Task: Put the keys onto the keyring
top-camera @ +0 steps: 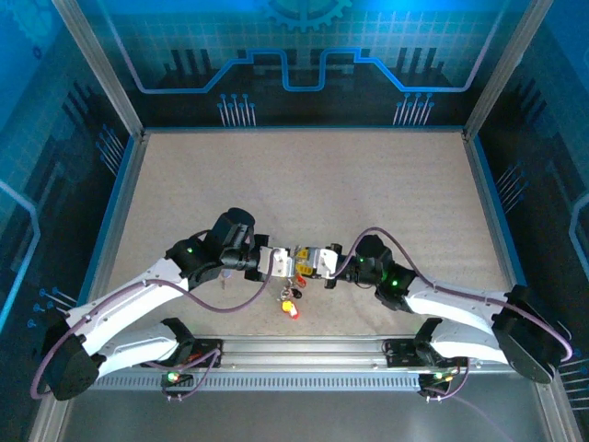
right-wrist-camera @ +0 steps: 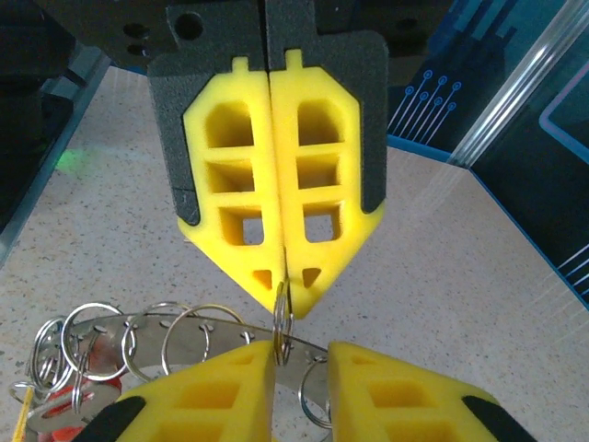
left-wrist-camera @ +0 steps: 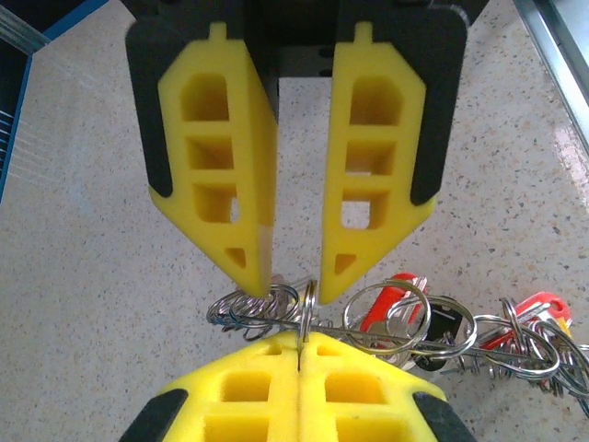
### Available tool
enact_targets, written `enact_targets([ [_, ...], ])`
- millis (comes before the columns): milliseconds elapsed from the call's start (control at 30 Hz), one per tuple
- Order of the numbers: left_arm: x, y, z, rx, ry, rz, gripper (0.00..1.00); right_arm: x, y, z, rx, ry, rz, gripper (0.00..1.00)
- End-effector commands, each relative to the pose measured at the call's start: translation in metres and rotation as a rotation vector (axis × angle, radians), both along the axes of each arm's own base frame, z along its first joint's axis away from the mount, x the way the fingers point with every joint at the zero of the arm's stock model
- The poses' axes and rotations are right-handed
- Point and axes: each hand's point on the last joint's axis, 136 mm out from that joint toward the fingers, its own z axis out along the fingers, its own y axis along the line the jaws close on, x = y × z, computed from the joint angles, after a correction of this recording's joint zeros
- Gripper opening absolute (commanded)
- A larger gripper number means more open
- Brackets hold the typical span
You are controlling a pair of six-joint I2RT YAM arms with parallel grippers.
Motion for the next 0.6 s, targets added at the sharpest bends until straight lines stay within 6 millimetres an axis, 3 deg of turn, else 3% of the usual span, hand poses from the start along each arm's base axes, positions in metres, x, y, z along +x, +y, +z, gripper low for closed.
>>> enact_targets([
  [0, -0.002, -0.014, 0.028, -0.096, -0.025, -0.036, 0.00, -0.001, 0.011, 0.022, 0.062, -0.017, 0.020, 0.21],
  [100, -0.002, -0.015, 0.028, -0.105, -0.022, -0.041, 0.00, -0.002, 0.013, 0.020, 0.062, -0.012, 0.024, 0.16],
  [200, -0.003, -0.014, 0.028, -0.106, -0.021, -0.040, 0.00, -0.002, 0.014, 0.021, 0.066, -0.014, 0.027, 0.01],
  [267, -0.003, -0.014, 0.030, -0.111, -0.028, -0.042, 0.00, -0.003, 0.013, 0.023, 0.080, -0.021, 0.027, 0.00],
  [333, -0.004, -0.014, 0.033, -0.126, -0.046, -0.046, 0.22, -0.006, 0.012, 0.028, 0.114, -0.038, 0.034, 0.00],
  [367, -0.006, -0.014, 0.036, -0.142, -0.055, -0.055, 0.27, -0.009, 0.009, 0.033, 0.139, -0.051, 0.037, 0.00],
  [567, -0.018, -0.016, 0.055, -0.241, -0.123, -0.109, 0.33, -0.027, -0.003, 0.062, 0.255, -0.130, 0.077, 0.00],
])
